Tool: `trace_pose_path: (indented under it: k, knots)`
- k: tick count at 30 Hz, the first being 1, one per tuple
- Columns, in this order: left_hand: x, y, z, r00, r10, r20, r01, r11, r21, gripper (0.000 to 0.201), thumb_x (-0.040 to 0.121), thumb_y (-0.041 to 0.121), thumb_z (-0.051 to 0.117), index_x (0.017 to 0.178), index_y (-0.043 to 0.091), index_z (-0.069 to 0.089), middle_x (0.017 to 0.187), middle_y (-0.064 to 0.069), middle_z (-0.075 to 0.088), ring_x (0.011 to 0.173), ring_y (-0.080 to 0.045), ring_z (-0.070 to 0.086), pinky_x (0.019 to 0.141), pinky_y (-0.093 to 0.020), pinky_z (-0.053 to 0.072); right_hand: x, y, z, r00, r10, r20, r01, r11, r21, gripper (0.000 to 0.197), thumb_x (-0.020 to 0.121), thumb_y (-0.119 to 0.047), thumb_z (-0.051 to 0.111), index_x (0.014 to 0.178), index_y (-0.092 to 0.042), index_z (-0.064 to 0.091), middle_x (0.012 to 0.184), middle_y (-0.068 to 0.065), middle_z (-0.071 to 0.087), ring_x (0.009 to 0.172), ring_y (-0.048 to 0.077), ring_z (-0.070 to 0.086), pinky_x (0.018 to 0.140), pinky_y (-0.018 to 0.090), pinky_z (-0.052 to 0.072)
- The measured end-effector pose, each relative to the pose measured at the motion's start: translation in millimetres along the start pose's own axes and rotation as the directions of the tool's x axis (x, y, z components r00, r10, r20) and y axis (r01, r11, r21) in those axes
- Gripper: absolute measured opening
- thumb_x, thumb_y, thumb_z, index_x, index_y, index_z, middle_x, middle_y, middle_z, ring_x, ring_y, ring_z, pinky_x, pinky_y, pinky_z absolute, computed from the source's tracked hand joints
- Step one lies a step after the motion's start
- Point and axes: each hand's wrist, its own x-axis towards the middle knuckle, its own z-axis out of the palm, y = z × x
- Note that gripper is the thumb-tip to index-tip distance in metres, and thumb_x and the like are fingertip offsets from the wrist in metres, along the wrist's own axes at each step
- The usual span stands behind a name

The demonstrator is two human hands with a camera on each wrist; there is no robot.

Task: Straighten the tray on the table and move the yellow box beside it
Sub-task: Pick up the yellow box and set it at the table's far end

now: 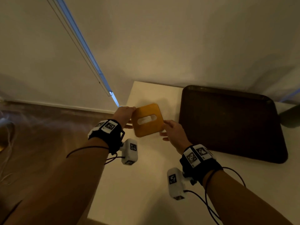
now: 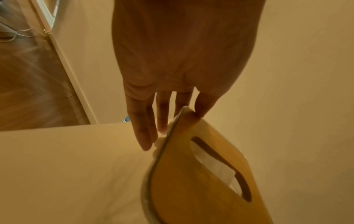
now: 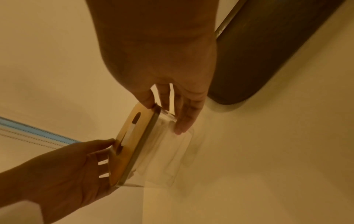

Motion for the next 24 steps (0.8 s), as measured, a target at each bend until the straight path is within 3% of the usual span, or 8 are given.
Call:
trace_pose_path:
  k: [3,8,12,14,15,18,22,24]
  knots:
    - [32.4,24.1,-2.1,1.000,0.015,-0.007,-0.015,1.000,-0.008,0.016,0.097,0.026,0.049,0.089,0.014,0.056,0.090,-0.006,0.057,0.090,-0.030,0.057,0.061,-0.037,0.051,31.5,-18.9,7.4,0.999,0.007,-0.052,-0.006,1.000,0.026,0.034,0.098,-0.023,0.040,0.126,-0.011,0.055,0.101,0.007,0.065,0.093,0.027,0.065,0.080,0.040,0.055]
    - [82.1,54.6,-4.3,0.999,0.049,0.016,-0.050,0.994,0.098,0.023,0.094,0.023,0.050,0.071,0.026,0.049,0.109,-0.011,0.057,0.095,-0.028,0.059,0.086,-0.047,0.058,76.1,-36.3,15.9,0.992,0.011,-0.128,-0.012,1.000,-0.009,0.037,0.098,-0.026,0.040,0.129,-0.012,0.055,0.106,0.008,0.067,0.094,0.027,0.067,0.084,0.045,0.058]
    - [112.0,75.3,-3.2,0.997,0.071,0.030,-0.074,0.988,0.139,0.014,0.094,0.020,0.049,0.081,0.021,0.055,0.108,-0.011,0.056,0.092,-0.027,0.059,0.075,-0.041,0.058,105.8,-49.7,15.0,0.990,0.029,-0.137,-0.030,0.999,-0.009,0.036,0.099,-0.027,0.039,0.129,-0.013,0.054,0.107,0.008,0.066,0.095,0.025,0.067,0.082,0.041,0.058]
    - [124.6,82.2,-2.9,0.996,0.079,0.034,-0.083,0.985,0.153,0.008,0.095,0.020,0.048,0.094,0.015,0.054,0.108,-0.011,0.055,0.083,-0.024,0.061,0.066,-0.035,0.056,118.5,-55.8,13.8,0.989,0.029,-0.142,-0.031,0.999,-0.009,0.036,0.099,-0.026,0.040,0.128,-0.013,0.054,0.107,0.009,0.067,0.095,0.026,0.067,0.082,0.041,0.057]
    - [130.2,84.9,-2.8,0.996,0.079,0.033,-0.083,0.984,0.158,0.008,0.095,0.020,0.048,0.093,0.015,0.054,0.107,-0.012,0.055,0.076,-0.021,0.061,0.062,-0.033,0.055,124.0,-58.7,12.9,0.989,0.028,-0.147,-0.030,0.999,-0.011,0.035,0.098,-0.026,0.040,0.128,-0.013,0.055,0.107,0.010,0.067,0.095,0.027,0.067,0.082,0.042,0.058]
    - [144.5,88.9,-3.8,0.996,0.085,0.026,-0.088,0.983,0.158,0.014,0.095,0.021,0.048,0.083,0.019,0.054,0.106,-0.011,0.056,0.072,-0.017,0.059,0.064,-0.034,0.056,137.9,-66.2,11.6,0.988,0.018,-0.152,-0.021,1.000,-0.018,0.035,0.098,-0.026,0.041,0.125,-0.012,0.057,0.106,0.011,0.069,0.094,0.028,0.068,0.082,0.043,0.058]
    - [152.1,88.4,-3.9,0.997,0.079,0.017,-0.081,0.987,0.140,0.009,0.096,0.019,0.047,0.102,0.013,0.050,0.089,-0.005,0.058,0.070,-0.016,0.060,0.063,-0.033,0.056,146.7,-71.3,9.9,0.990,-0.004,-0.144,-0.002,0.999,-0.042,0.033,0.097,-0.025,0.041,0.120,-0.012,0.060,0.099,0.010,0.069,0.093,0.030,0.069,0.083,0.046,0.057]
    - [151.8,87.3,-3.2,0.997,0.074,0.012,-0.075,0.990,0.122,0.010,0.095,0.019,0.047,0.103,0.013,0.050,0.094,-0.008,0.059,0.068,-0.014,0.058,0.060,-0.032,0.055,148.5,-72.4,9.1,0.990,-0.008,-0.142,-0.001,0.998,-0.063,0.033,0.097,-0.026,0.041,0.121,-0.011,0.059,0.100,0.010,0.070,0.092,0.030,0.069,0.081,0.044,0.057]
